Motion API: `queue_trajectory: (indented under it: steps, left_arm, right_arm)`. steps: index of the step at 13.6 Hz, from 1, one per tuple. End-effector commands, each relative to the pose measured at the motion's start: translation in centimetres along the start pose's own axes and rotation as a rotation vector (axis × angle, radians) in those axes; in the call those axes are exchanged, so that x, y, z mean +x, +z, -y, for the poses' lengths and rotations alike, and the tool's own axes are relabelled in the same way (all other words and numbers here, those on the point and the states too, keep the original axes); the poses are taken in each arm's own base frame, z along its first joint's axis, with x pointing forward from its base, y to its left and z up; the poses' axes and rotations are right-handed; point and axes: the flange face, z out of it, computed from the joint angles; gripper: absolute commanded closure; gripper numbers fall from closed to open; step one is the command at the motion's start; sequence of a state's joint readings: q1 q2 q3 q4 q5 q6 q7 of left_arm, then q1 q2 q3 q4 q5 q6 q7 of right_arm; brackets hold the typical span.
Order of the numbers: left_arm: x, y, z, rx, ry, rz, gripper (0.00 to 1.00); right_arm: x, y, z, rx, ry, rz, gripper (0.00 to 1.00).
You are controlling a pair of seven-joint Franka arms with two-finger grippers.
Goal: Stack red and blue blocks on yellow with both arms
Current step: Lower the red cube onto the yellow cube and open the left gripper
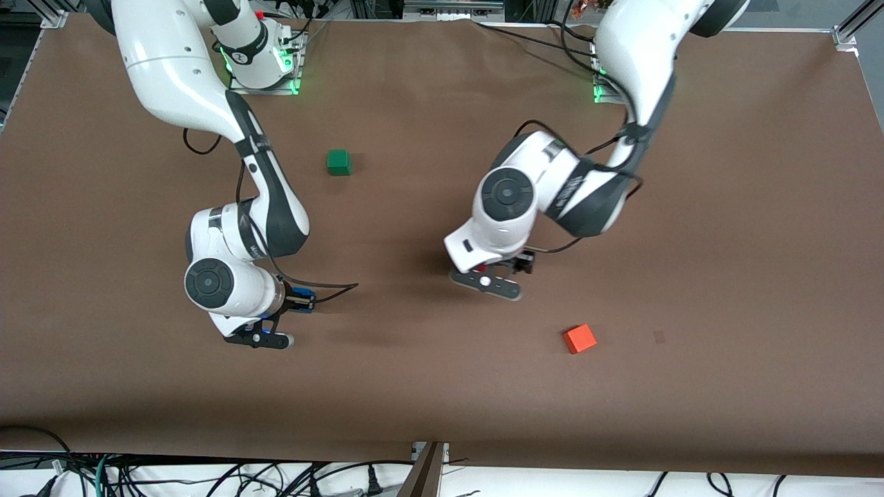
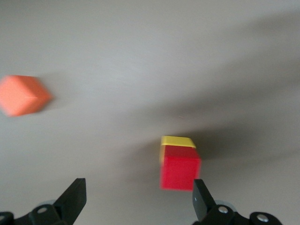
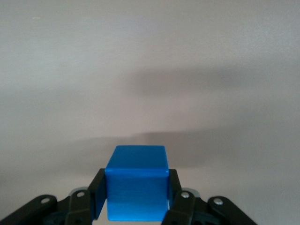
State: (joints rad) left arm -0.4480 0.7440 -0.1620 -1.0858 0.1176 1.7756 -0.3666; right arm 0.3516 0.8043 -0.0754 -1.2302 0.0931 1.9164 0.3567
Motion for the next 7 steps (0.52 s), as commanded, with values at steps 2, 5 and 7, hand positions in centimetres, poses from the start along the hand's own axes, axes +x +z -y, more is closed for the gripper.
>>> queue_trajectory:
  steps: [2,5,7]
  left_arm:
    - [1.0,-11.3,13.7,-0.01,-0.181,-0.11,0.0]
    - [-0.3,-16.3,26.7,-0.008,-0.358,-0.161,0.0]
    - [-1.8,-16.9,31.9,0.002,-0.432,-0.123,0.0]
  right_arm:
    - [-1.6,-5.8,4.8,0.017,0.007,-0.013,0.65]
    - [-5.0,-7.6,12.4,0.041,-0.004,-0.07,0.66]
    - [-8.9,-6.7,19.7,0.078,-0.023,-0.129,0.66]
